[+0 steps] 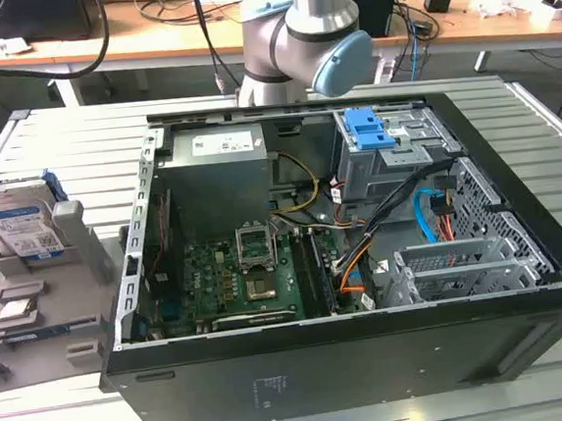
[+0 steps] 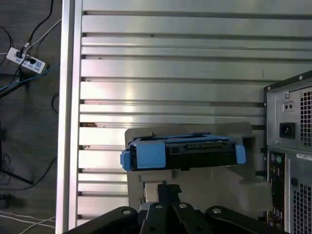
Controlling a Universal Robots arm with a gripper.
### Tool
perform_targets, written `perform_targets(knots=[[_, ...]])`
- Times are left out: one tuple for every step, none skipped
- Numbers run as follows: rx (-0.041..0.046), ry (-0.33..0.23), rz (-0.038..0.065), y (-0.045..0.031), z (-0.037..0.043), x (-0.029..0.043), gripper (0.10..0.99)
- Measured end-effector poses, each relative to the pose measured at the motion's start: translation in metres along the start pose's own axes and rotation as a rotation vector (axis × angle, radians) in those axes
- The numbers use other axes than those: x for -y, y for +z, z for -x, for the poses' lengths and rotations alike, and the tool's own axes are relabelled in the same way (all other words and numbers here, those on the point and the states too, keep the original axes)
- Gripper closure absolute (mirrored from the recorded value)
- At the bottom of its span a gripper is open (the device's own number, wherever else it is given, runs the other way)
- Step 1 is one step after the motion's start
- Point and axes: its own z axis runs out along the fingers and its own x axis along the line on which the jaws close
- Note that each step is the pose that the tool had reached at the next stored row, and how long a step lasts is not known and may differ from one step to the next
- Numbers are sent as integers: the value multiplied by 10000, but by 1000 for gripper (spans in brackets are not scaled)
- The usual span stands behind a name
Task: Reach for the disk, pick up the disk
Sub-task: 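Pick up the disk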
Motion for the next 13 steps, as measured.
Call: perform_targets(knots=[[-3,-69,0,0,0,0,980],[-16,-416,0,0,0,0,980],[-22,-560,0,0,-1,0,980],[-31,-829,0,0,0,0,980],[-40,-1036,0,0,0,0,980],[-49,-1279,0,0,0,0,980],[-57,-1482,-1,0,0,0,980],[-65,-1706,-1,0,0,0,980],[-73,-1933,-1,0,0,0,980],[-77,-2016,-1,0,0,0,980],[-81,-2112,-1,0,0,0,980],[-86,-2240,-1,0,0,0,980],[-92,-2407,-1,0,0,0,980]])
